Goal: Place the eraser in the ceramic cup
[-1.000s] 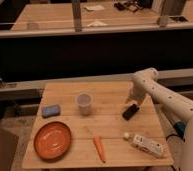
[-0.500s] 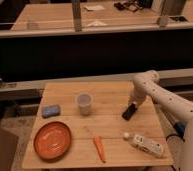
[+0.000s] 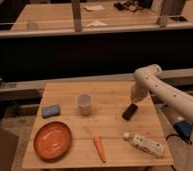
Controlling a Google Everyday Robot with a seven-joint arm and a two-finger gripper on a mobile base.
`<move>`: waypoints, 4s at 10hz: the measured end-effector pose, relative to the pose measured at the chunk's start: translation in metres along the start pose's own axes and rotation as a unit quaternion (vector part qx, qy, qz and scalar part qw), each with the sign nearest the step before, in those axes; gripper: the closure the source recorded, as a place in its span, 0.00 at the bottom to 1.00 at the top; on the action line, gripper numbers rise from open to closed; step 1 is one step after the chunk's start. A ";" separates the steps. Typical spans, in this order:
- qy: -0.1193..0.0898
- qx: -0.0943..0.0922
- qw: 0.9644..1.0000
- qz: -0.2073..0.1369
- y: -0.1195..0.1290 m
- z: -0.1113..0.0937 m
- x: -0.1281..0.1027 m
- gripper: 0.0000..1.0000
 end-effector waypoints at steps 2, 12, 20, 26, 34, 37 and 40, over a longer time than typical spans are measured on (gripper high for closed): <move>-0.006 -0.002 1.000 -0.003 0.000 0.013 -0.004 0.63; -0.005 0.007 1.000 -0.028 -0.005 0.017 -0.004 0.59; 0.002 0.011 0.999 -0.037 -0.004 0.021 -0.006 0.74; 0.007 0.014 0.999 -0.050 -0.007 0.015 -0.007 0.61; 0.013 0.021 0.997 -0.077 -0.012 0.008 -0.002 0.66; 0.009 0.022 0.997 -0.077 -0.011 0.022 -0.008 0.56; 0.007 0.021 0.996 -0.082 -0.011 0.054 -0.017 0.42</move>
